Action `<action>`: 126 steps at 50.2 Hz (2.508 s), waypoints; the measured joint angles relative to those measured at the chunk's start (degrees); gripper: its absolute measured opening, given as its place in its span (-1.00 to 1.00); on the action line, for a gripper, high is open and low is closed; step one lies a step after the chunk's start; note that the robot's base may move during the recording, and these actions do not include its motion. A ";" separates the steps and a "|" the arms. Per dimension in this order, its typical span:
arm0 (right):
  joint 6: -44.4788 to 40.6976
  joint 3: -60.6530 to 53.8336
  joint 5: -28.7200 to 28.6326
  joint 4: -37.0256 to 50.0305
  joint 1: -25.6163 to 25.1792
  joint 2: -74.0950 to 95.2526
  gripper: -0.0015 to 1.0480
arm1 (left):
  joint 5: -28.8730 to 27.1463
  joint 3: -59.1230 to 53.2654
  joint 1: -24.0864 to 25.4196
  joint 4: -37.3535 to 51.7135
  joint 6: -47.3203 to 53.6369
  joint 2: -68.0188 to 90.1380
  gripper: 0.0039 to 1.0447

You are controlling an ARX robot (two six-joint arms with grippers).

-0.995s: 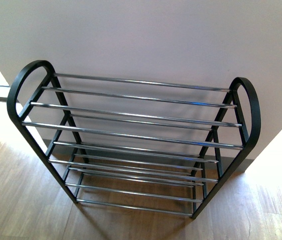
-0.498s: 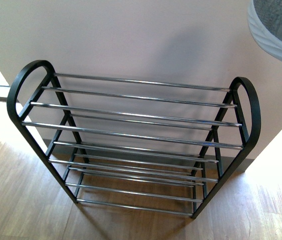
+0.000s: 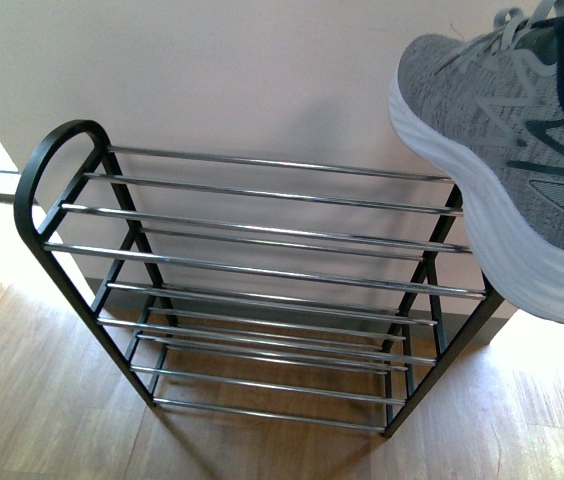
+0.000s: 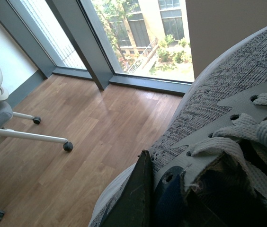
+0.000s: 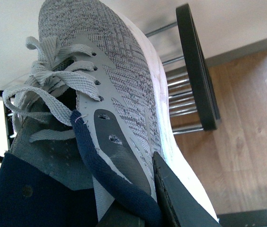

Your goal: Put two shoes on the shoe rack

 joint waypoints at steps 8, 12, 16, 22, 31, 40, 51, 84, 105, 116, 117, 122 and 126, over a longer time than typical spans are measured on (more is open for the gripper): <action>6.56 -0.11 1.44 -0.98 0.46 1.70 -0.97 | 0.00 0.00 0.00 0.00 0.00 0.00 -0.97; 9.51 -0.33 3.13 -1.46 1.01 1.95 -0.97 | 0.00 0.00 0.00 0.00 0.00 0.00 -0.97; 12.81 -0.33 5.66 -1.57 2.51 2.54 -0.97 | -0.02 0.00 0.00 0.00 0.00 0.00 -0.97; 15.63 -0.33 7.69 -0.85 4.81 3.56 -0.97 | 0.00 0.00 0.02 0.00 0.00 0.00 -0.97; 17.81 -2.47 6.82 1.97 8.35 5.16 -0.97 | 0.00 0.00 0.00 0.00 0.00 0.00 -0.97; 19.47 -5.53 6.16 3.91 10.84 6.25 -0.97 | 0.00 0.00 0.02 0.00 0.00 0.00 -0.97; 19.45 -6.12 10.36 8.07 12.50 9.25 -0.97 | -0.02 0.00 0.02 0.00 0.00 0.00 -0.97; 20.87 -5.55 12.98 15.98 14.21 15.63 -0.97 | 0.00 0.00 0.00 0.00 0.00 0.00 -0.97; 12.55 3.15 14.60 23.76 11.08 26.75 -0.97 | 0.02 0.00 0.00 0.00 0.00 -0.02 -0.97; 9.22 5.44 15.50 22.56 9.99 28.87 -0.54 | 0.00 0.00 -0.02 0.00 0.00 -0.02 -0.97; 8.83 5.90 15.76 21.68 9.79 29.07 -0.44 | 0.00 0.00 0.00 0.00 0.00 0.00 -0.97; 6.36 7.78 15.54 17.07 9.11 29.79 -0.02 | -0.04 0.00 0.00 0.00 0.00 -0.02 -0.97; 4.98 8.26 14.84 16.02 8.79 29.86 0.19 | 0.00 0.00 0.00 0.00 0.00 -0.02 -0.97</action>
